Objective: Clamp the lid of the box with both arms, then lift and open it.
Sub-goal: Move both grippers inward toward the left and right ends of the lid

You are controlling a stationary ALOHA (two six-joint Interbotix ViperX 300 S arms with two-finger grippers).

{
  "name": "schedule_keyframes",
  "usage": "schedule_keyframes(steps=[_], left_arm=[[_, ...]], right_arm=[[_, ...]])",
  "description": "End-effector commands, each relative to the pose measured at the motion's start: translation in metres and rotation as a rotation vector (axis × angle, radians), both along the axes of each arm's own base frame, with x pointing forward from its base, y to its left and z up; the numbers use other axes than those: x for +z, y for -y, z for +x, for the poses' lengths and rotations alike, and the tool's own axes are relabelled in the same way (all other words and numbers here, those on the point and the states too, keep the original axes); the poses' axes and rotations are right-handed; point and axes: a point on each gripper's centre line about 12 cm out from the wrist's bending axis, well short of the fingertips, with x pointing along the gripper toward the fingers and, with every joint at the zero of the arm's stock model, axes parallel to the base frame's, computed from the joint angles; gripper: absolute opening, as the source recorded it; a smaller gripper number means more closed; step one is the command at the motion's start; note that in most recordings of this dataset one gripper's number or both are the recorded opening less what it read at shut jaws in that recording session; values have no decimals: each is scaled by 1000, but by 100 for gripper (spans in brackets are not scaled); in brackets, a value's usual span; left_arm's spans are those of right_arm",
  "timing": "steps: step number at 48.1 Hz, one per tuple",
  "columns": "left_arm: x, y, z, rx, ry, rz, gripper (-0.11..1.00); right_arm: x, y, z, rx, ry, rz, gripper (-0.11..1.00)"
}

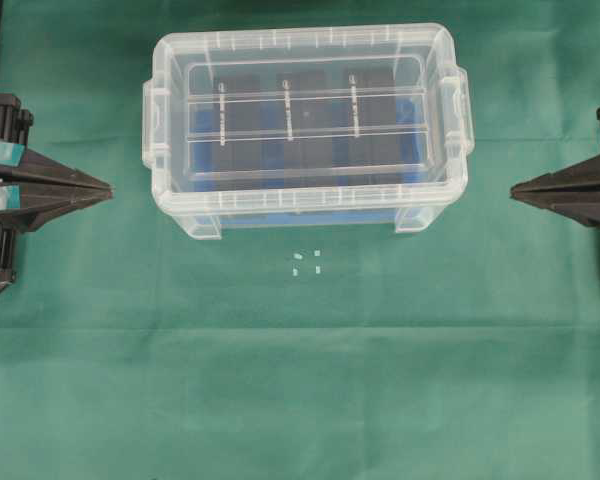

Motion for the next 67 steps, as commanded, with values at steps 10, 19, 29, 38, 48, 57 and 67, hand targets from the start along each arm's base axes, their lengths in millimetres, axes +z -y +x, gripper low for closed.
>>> schedule_keyframes(steps=[10,19,29,38,48,57,67], left_arm=[[25,-4,8,22,-45,44,2],[18,-20,8,100,-96,26,2],[10,-40,8,194,-151,0,2],[3,-56,12,263,-188,-23,2],[-4,-64,18,290,-237,-113,2],[-13,-63,19,289,-310,-140,2],[-17,-54,21,251,-344,-139,2]], right_arm=[[9,6,5,-28,-83,1,0],[11,27,4,-134,-109,33,0],[-3,60,1,-295,-200,102,0],[-14,82,5,-387,-269,135,0],[-28,90,20,-408,-379,223,0],[-36,93,27,-409,-456,223,0],[-34,86,28,-378,-455,188,0]])
